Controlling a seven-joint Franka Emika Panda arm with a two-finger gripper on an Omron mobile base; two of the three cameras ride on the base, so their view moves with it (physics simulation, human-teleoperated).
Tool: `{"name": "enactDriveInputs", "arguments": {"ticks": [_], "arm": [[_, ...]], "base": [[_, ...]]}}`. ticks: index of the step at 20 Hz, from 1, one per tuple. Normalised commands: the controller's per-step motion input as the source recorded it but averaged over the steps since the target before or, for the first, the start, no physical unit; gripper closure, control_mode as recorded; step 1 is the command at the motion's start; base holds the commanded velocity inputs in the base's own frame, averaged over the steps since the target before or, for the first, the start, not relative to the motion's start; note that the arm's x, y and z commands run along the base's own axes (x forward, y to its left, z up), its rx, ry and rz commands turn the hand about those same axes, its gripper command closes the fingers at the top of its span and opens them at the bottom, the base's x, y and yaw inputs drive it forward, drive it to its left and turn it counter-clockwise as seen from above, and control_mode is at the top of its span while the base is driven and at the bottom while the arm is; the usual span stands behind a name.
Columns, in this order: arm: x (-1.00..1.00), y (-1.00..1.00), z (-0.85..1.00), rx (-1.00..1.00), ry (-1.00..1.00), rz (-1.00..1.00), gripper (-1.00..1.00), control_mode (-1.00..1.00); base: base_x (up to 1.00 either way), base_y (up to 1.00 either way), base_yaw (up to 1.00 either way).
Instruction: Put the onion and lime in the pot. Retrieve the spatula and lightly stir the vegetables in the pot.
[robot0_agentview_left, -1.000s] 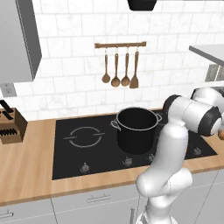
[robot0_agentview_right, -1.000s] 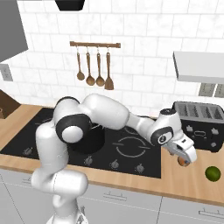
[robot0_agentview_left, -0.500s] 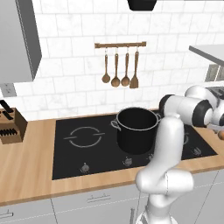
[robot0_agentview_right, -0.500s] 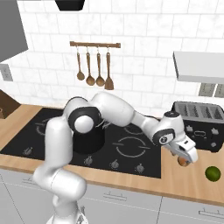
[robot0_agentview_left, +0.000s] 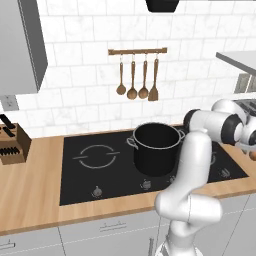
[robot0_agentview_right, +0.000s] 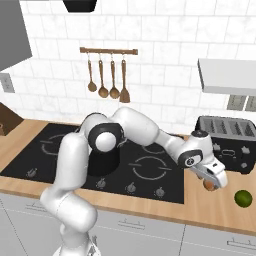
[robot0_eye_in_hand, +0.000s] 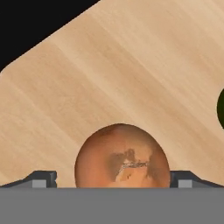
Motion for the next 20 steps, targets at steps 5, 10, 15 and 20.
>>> {"name": "enactDriveInputs", "arguments": {"ticks": [5,10,15,20], "arm": [[-0.01,0.00,-0.13,0.00,0.00,0.00,1.00,-1.00],[-0.44,0.17,0.32,0.00,-0.03,0.02,1.00,-1.00],[-0.37,0.57,0.88,-0.01,-0.01,0.10,1.00,-1.00],[-0.18,0.83,0.98,-0.03,-0.01,0.09,1.00,-1.00]], "base": [[0.00,0.00,0.00],[0.00,0.00,0.00],[0.00,0.00,0.00],[0.00,0.00,0.00]]}}
